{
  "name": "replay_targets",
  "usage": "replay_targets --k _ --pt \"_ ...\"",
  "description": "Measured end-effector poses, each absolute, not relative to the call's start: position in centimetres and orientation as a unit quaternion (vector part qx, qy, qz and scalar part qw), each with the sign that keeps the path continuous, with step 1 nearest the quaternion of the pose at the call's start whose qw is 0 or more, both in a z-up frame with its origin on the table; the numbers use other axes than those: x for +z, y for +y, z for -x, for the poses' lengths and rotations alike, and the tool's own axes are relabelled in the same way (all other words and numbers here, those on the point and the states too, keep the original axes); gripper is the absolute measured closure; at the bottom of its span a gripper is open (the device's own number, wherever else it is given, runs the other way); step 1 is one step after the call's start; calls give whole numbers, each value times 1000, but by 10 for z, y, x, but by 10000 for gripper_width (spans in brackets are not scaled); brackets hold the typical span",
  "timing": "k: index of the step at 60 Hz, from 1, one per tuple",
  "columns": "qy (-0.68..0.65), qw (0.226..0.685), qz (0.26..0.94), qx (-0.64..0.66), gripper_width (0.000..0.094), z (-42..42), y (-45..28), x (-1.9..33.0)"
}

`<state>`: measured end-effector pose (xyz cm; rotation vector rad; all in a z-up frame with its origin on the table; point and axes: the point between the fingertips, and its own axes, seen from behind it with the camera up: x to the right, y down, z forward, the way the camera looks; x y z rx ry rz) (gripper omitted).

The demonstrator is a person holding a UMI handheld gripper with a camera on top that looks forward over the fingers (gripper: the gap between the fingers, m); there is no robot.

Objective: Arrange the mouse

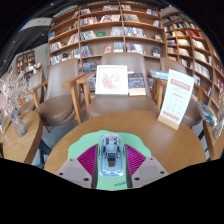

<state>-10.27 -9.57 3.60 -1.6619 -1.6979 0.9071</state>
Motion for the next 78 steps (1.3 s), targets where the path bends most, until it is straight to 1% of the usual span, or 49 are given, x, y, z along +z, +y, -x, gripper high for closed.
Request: replay_targets --k 9,10,13,18,19,23,24,27,30,34,37,41,45,51,54,63,75,78 --pt "-650 300 626 310 532 107 -92 -10" --pt "-649 302 626 311 512 106 -92 -11" --pt "-642 313 621 324 492 110 -92 -7" --pt "-648 305 620 320 435 109 -93 -9" --pt "-647 306 621 320 402 109 -92 -8" --pt "-636 315 626 323 188 105 -85 3" --pt "-635 319 625 324 156 103 -83 7" --pt "-632 334 618 328 124 95 -76 25" --pt "-628 347 611 334 70 80 -71 46" --pt "-625 351 604 350 91 45 -68 75" --pt "-622 347 603 358 86 11 -65 90" --pt "-619 345 601 369 84 -34 -60 107" --pt "-619 345 602 368 83 -82 -51 114" --pt "-612 349 611 360 80 -146 -37 113" --pt "-612 347 617 352 83 -177 -29 106" --pt "-616 355 617 337 83 -236 -14 89" --pt "-623 368 609 326 81 -263 -2 80" --pt "-623 363 611 327 83 -267 -2 79"
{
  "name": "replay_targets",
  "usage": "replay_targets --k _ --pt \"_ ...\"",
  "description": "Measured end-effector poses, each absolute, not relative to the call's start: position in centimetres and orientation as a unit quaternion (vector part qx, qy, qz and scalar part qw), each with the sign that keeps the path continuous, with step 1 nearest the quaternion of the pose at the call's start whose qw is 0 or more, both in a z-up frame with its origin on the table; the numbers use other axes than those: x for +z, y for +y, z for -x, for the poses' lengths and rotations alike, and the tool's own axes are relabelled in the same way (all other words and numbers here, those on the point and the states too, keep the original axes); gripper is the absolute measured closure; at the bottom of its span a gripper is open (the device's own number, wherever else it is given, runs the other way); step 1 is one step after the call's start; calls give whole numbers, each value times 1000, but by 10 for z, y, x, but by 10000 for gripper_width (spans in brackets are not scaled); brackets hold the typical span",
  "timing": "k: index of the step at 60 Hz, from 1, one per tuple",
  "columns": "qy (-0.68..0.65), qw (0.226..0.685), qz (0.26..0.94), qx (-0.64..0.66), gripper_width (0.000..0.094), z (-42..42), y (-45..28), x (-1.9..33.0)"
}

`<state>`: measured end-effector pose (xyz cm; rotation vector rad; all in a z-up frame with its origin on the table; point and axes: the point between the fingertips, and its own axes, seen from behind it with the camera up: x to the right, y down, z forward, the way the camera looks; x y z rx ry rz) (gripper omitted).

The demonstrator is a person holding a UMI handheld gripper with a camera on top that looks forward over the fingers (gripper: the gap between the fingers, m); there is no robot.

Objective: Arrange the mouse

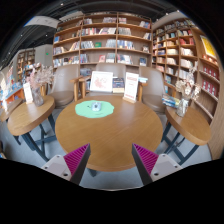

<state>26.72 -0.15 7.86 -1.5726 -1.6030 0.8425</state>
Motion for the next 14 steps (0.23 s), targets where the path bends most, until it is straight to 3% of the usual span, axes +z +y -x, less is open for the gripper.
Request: replay_targets --k 14 --pt "-615 357 617 336 83 -275 0 79"
